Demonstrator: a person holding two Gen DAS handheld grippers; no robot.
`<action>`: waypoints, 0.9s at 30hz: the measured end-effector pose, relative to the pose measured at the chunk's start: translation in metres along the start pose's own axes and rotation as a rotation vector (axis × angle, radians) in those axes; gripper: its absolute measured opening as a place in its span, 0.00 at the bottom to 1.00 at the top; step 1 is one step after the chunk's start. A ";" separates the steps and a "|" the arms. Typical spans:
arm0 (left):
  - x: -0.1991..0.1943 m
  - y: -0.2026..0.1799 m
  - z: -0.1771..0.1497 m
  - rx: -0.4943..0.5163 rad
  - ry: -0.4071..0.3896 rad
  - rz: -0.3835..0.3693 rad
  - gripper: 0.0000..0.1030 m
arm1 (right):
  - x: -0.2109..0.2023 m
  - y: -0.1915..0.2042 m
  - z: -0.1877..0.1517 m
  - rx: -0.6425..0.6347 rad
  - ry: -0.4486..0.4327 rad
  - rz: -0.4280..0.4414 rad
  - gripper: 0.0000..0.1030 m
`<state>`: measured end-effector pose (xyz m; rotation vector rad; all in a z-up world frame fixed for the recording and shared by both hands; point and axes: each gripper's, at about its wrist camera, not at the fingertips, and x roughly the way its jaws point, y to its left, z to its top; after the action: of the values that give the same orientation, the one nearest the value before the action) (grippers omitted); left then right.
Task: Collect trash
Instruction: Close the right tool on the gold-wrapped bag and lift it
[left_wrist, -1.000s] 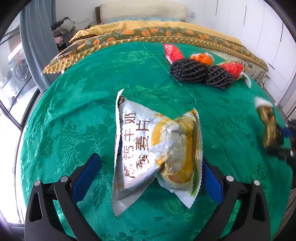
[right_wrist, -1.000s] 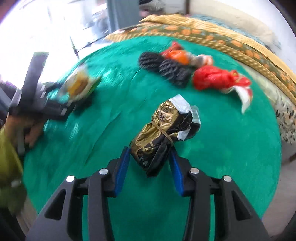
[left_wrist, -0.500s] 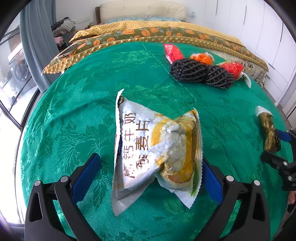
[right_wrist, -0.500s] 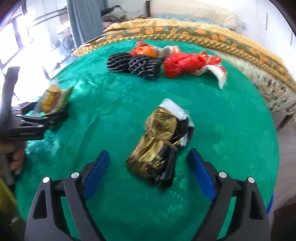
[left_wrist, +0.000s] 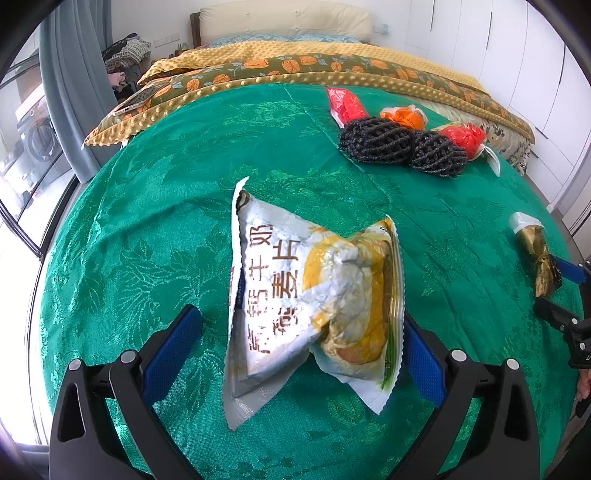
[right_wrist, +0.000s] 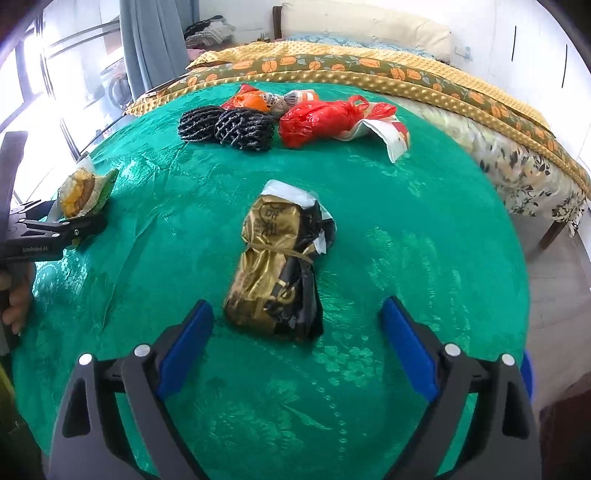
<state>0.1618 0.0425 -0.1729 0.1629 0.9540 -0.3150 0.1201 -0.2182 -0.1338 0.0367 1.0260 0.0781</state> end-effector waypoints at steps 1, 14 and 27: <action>-0.001 0.001 0.000 0.001 0.000 -0.006 0.96 | 0.000 -0.001 0.000 0.002 -0.001 0.006 0.88; -0.033 0.007 -0.014 0.023 -0.028 -0.108 0.96 | -0.028 -0.010 0.010 0.060 0.023 0.106 0.88; -0.013 -0.003 0.016 0.071 0.012 -0.010 0.96 | -0.004 -0.008 0.037 0.095 0.121 0.074 0.88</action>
<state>0.1662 0.0379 -0.1536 0.2255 0.9566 -0.3574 0.1503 -0.2266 -0.1121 0.1581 1.1494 0.0995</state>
